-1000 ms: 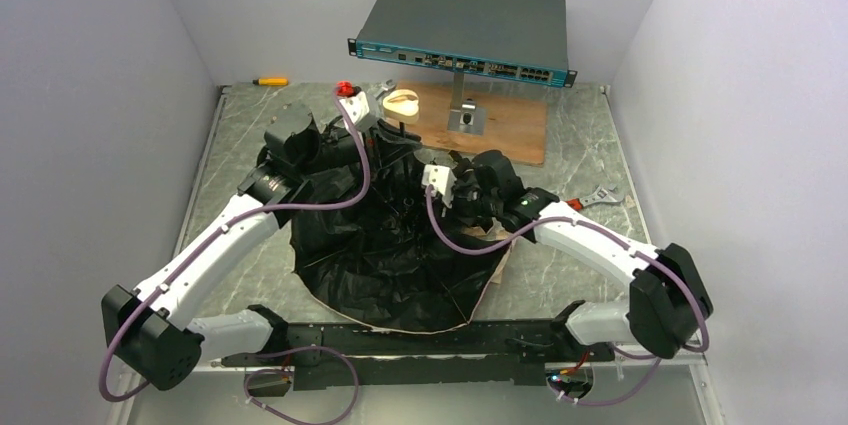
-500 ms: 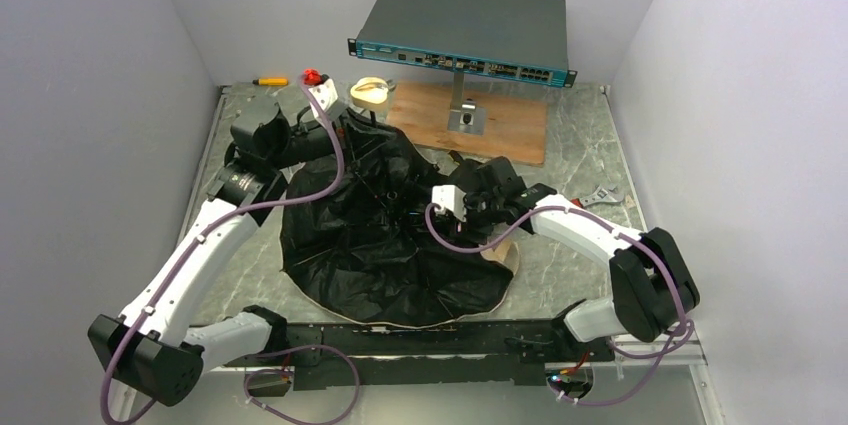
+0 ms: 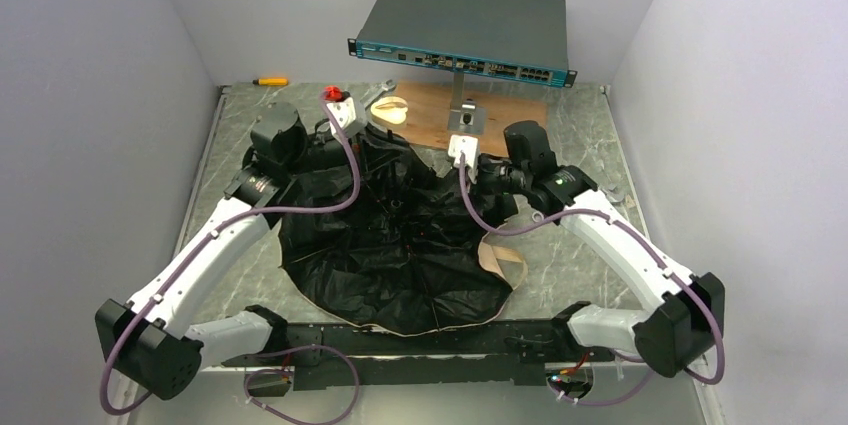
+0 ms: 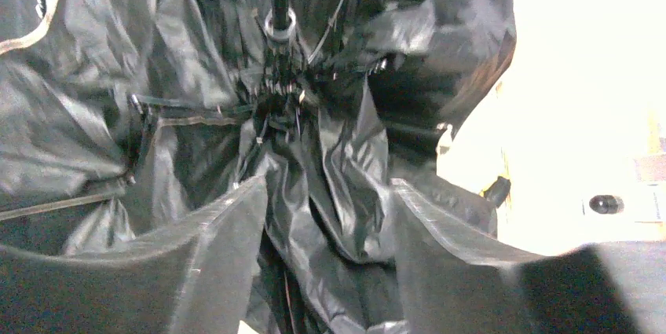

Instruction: Open the umbrella

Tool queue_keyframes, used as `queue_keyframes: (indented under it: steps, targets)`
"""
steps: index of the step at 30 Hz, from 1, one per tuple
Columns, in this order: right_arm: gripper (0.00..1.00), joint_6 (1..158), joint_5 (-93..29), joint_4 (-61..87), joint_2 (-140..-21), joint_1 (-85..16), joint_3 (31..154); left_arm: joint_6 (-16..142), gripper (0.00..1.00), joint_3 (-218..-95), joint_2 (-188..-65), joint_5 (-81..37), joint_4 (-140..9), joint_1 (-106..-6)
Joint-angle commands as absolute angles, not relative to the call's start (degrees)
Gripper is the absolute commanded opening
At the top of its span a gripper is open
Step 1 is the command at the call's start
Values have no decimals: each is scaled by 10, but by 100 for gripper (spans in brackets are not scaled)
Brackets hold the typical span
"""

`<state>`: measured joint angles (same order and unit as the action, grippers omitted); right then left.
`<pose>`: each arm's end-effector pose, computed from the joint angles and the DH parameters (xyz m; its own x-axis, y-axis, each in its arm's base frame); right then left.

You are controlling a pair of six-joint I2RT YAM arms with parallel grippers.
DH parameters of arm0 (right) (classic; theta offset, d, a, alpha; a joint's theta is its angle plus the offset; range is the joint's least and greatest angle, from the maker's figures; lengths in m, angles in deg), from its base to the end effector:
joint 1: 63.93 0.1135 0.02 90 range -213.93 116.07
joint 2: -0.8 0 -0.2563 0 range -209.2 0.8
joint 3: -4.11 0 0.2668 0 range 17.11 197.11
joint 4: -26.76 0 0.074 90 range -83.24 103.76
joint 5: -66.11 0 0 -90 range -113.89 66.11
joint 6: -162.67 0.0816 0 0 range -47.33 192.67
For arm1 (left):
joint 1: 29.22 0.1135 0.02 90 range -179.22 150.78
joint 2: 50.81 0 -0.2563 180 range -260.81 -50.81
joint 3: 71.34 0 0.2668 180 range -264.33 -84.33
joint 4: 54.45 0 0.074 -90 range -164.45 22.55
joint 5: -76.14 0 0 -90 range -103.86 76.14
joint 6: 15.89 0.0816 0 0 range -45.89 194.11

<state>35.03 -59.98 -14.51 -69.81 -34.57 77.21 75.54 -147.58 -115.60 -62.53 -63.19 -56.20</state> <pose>0.2471 0.1942 0.2792 0.0541 -0.5358 -0.8426 -0.9640 0.1919 -0.1839 0.2396 -0.1907 0.4044 0.0663 -0.0152 -0.9977 0.9667 0.2487 0.0604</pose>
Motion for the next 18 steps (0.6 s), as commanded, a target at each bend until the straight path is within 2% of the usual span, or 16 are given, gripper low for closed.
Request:
queue_keyframes:
  steps: [1,5,7,9,11,14,18]
  targets:
    - [49,418,-630,-56,-699,-323,776,762,0,-1503,-1164,-639,-573,-566]
    - [26,411,-613,-45,-746,-292,784,758,0,-1523,-1173,-637,-581,-567]
    - [19,402,-607,-48,-767,-281,780,756,0,-1532,-1177,-636,-583,-566]
    - [16,388,-591,-54,-787,-275,766,751,0,-1539,-1177,-638,-581,-566]
    - [17,363,-575,-69,-807,-275,754,745,0,-1547,-1177,-641,-584,-566]
    - [23,317,-539,-88,-831,-285,729,745,0,-1556,-1171,-651,-596,-566]
    - [41,271,-508,-110,-843,-315,697,745,0,-1569,-1158,-664,-619,-565]
